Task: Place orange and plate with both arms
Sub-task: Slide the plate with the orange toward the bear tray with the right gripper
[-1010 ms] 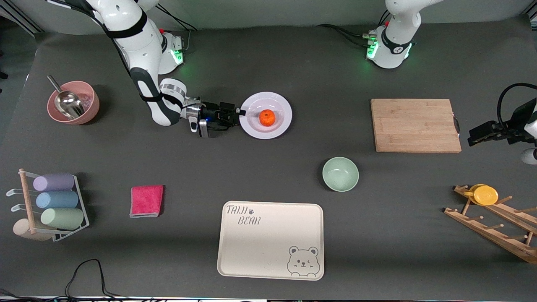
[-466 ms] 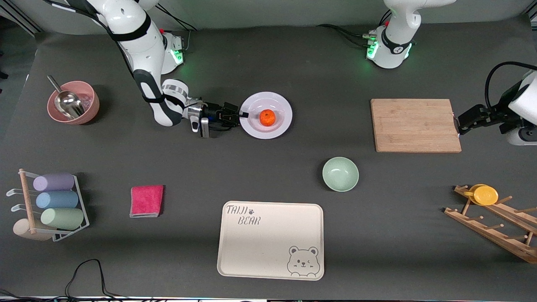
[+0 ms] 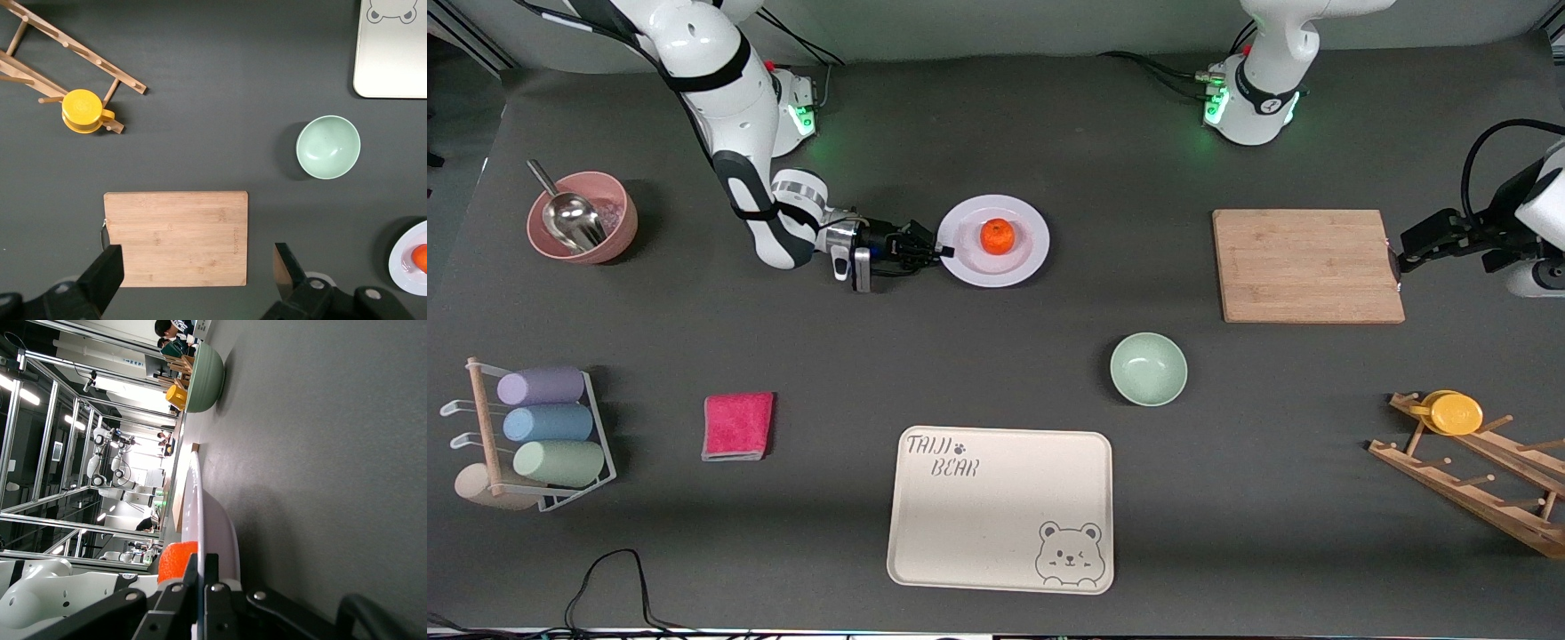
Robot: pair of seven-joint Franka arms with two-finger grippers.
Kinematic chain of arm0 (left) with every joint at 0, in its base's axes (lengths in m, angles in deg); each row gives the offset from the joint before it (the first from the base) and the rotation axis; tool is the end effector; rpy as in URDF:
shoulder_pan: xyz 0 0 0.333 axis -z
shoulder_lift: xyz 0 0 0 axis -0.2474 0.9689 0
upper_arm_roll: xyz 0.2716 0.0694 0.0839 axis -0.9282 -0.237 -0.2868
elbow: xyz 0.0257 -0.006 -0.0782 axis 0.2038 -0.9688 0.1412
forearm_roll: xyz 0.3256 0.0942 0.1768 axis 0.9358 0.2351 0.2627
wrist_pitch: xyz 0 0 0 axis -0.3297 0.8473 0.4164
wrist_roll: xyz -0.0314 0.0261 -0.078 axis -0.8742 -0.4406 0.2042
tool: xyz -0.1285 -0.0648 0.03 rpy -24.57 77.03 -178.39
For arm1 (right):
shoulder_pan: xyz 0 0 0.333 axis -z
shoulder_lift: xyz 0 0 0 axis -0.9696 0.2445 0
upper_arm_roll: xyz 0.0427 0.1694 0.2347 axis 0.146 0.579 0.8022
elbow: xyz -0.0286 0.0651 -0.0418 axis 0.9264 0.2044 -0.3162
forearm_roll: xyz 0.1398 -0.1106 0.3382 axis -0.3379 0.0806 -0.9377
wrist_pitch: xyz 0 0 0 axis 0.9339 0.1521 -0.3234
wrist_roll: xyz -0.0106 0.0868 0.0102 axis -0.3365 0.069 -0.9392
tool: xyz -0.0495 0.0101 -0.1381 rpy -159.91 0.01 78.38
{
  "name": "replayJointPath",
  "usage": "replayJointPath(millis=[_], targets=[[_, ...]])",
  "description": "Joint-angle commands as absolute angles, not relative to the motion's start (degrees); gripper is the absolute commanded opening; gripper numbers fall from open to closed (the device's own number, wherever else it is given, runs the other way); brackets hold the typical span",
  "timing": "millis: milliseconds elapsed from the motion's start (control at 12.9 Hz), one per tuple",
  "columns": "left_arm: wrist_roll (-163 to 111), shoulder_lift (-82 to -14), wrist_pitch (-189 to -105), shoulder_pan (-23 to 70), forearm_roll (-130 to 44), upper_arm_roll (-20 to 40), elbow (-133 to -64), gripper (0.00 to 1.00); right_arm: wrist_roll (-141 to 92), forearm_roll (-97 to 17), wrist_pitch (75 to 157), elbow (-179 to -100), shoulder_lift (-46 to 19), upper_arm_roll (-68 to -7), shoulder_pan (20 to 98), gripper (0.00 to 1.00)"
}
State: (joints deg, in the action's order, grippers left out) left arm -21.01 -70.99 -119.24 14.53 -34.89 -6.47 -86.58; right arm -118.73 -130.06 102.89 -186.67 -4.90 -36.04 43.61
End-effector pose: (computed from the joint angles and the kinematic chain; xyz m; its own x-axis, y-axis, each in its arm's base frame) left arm 0.5535 -0.0235 0.5537 0.9997 -0.0160 -0.0161 -0.0157 -0.9997 0.0170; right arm 0.3109 0.2729 0.0523 0.9717 -0.1058 0.2113 0.1813 -0.2395 -0.9538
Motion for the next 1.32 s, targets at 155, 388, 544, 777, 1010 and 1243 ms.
replayJointPath(millis=[155,388,544,777,1010,1243], targets=[[-20.0,-71.8,-118.4,15.7,-35.7,-7.2,-87.1,1.0,-115.6,-132.3,102.7,-185.3,-2.7,-36.1,42.9,0.0],[-20.0,-71.9,-118.2,15.8,-35.9,-7.3,-87.1,1.0,-105.6,-131.9,100.2,-185.3,-2.7,-36.1,43.2,0.0],[-19.9,-71.9,-117.3,15.7,-35.9,-7.3,-87.1,1.0,-99.9,-131.6,99.5,-185.3,-3.5,-36.1,43.3,0.0],[-20.0,-72.1,-116.8,15.6,-35.8,-7.4,-87.0,1.0,-95.0,-129.1,99.4,-185.1,-5.9,-36.1,45.5,0.0],[-20.9,-72.1,-116.9,15.8,-35.9,-7.4,-87.0,1.0,-92.3,-124.7,99.6,-184.0,-8.4,-36.5,48.7,0.0],[-21.0,-72.2,-116.9,15.8,-35.9,-7.3,-87.0,1.0,-87.8,-119.3,101.0,-180.5,-10.2,-36.6,52.4,0.0]])
